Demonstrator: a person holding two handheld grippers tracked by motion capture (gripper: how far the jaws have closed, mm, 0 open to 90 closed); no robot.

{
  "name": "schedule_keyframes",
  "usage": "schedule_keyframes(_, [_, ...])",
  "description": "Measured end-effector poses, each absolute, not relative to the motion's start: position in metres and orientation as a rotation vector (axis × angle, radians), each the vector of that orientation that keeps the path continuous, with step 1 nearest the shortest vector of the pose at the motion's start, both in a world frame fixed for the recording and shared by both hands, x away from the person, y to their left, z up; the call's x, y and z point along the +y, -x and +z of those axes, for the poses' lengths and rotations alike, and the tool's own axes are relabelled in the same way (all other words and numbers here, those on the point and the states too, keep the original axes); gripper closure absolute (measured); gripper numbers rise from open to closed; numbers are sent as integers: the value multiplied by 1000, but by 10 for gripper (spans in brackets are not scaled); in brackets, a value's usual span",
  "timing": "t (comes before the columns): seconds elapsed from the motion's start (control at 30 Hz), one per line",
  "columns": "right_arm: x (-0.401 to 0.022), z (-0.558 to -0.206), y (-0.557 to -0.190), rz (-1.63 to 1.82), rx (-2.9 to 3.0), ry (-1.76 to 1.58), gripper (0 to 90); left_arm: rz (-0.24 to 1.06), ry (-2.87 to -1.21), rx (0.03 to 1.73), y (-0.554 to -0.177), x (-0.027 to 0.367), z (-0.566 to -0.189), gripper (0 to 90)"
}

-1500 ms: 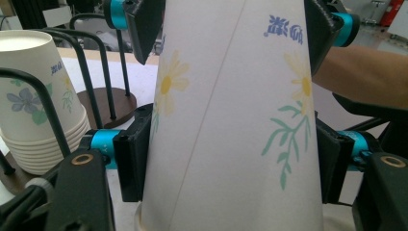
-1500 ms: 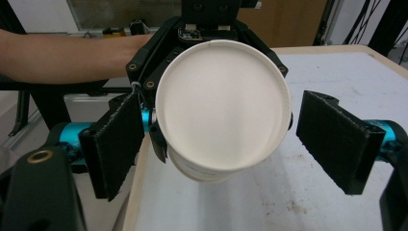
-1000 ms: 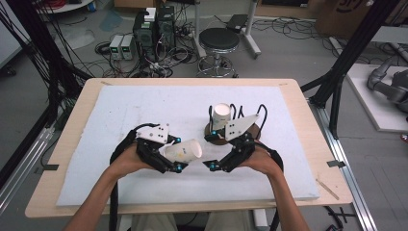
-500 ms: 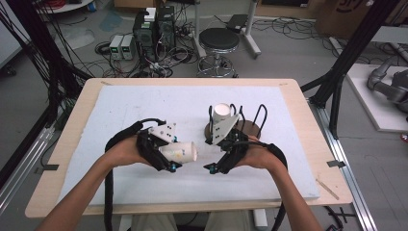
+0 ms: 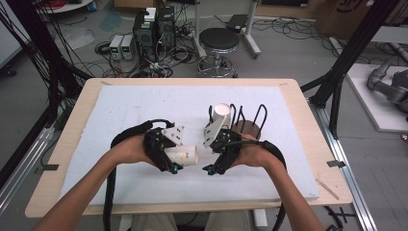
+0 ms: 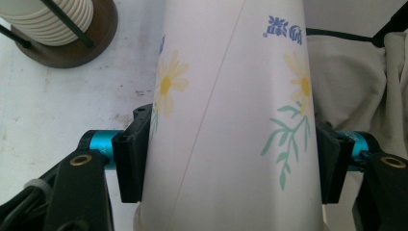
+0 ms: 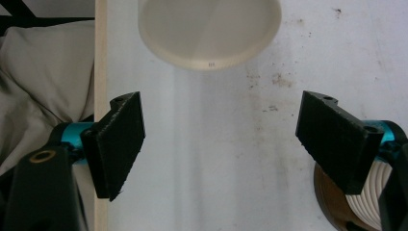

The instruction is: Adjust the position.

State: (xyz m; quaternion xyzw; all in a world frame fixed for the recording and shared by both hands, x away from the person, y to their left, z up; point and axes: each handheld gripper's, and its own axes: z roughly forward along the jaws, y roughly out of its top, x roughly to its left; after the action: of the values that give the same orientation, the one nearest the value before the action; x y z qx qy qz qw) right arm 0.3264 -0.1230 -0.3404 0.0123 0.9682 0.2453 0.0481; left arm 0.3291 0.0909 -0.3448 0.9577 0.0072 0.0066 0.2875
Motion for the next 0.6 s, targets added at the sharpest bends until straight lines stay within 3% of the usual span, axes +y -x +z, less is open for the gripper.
schedule_keyframes(0.6, [-110, -342, -327, 748, 2964, -2, 181, 12, -2574, -10, -331, 72, -346, 308])
